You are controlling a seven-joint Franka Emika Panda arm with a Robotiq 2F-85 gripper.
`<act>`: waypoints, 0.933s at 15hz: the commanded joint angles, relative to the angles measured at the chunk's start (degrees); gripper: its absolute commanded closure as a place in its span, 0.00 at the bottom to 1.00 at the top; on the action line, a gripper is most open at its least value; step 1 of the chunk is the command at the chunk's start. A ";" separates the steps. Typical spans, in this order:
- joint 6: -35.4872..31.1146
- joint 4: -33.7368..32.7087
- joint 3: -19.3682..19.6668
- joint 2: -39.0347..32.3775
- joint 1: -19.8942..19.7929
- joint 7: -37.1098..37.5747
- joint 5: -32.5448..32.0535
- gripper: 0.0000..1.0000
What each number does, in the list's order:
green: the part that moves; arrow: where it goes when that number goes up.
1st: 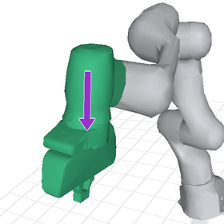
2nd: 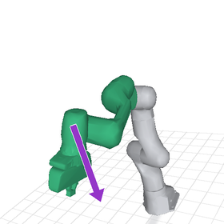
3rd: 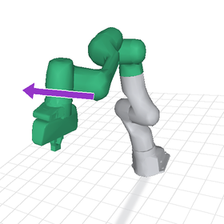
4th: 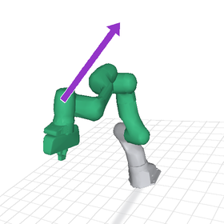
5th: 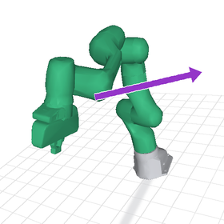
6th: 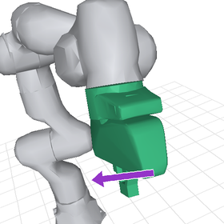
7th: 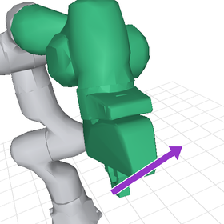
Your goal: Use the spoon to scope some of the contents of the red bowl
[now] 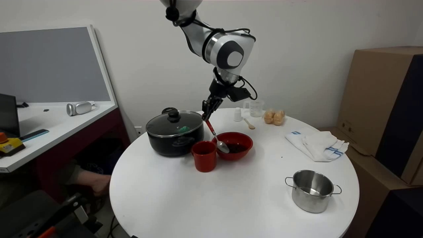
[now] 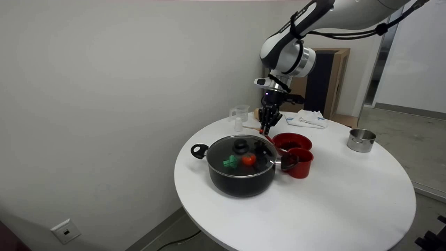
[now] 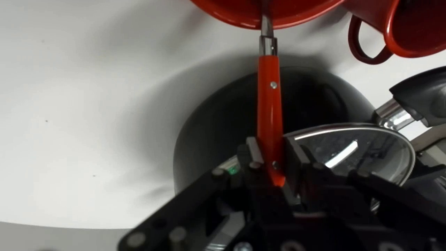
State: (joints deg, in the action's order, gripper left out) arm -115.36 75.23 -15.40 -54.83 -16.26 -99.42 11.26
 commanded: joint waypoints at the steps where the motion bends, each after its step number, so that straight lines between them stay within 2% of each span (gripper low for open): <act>1: 4.70 -3.81 -0.60 -2.28 -0.62 -8.16 2.82 0.95; 6: 9.61 -7.05 -0.54 -4.75 -0.89 -15.64 6.16 0.95; 14: 12.91 -10.94 0.54 -7.79 -2.43 -19.98 9.76 0.95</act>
State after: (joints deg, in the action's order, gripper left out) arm -104.80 67.92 -15.27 -60.06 -17.98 -116.33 18.78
